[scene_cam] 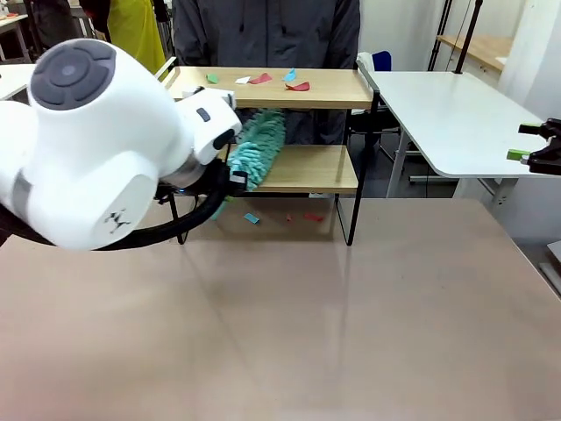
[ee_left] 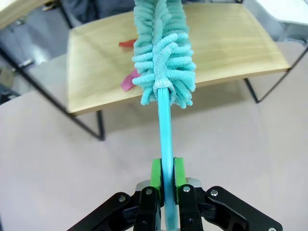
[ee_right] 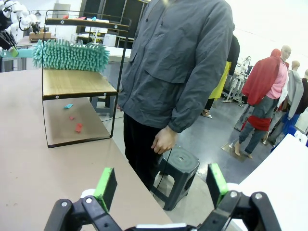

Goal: Clean the shelf.
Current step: Clean the specific section of the Shelf indicated by the human with the Duster.

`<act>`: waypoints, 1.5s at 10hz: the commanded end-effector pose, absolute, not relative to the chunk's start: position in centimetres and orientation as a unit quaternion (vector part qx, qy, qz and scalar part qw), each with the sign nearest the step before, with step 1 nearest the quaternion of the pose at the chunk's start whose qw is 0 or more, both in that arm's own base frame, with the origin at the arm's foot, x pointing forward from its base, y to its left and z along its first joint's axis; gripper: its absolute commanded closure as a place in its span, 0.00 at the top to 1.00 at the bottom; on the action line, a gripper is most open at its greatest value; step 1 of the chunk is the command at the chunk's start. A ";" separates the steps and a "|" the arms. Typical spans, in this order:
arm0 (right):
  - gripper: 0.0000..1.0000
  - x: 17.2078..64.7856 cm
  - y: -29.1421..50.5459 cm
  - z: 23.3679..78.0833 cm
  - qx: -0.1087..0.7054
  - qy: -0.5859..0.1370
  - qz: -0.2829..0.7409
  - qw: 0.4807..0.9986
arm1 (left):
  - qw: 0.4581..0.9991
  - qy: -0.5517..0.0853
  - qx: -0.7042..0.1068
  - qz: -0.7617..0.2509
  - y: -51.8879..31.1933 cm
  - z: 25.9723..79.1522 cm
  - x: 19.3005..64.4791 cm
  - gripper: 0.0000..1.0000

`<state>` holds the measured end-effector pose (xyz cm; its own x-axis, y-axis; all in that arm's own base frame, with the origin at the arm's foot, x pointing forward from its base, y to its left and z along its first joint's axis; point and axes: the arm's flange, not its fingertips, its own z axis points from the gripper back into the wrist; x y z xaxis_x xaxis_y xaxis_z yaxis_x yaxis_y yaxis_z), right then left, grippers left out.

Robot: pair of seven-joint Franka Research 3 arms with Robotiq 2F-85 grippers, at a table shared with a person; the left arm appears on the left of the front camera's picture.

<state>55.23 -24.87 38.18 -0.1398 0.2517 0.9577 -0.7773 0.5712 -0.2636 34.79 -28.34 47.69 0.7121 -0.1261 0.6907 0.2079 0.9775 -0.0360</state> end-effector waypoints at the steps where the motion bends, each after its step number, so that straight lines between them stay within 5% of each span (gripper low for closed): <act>1: 1.00 55.2 -24.7 38.9 0.210 -0.626 0.411 0.628 | 0.924 -0.379 -0.015 -0.049 -26.1 49.0 32.7 0.13; 6: 1.00 55.2 -24.7 38.9 0.210 -0.626 0.411 0.628 | 0.914 -0.392 0.104 -0.014 -22.7 51.4 29.9 0.13; 15: 1.00 55.2 -24.7 38.9 0.210 -0.626 0.411 0.628 | 0.908 -0.415 0.006 -0.057 -25.0 50.6 30.9 0.13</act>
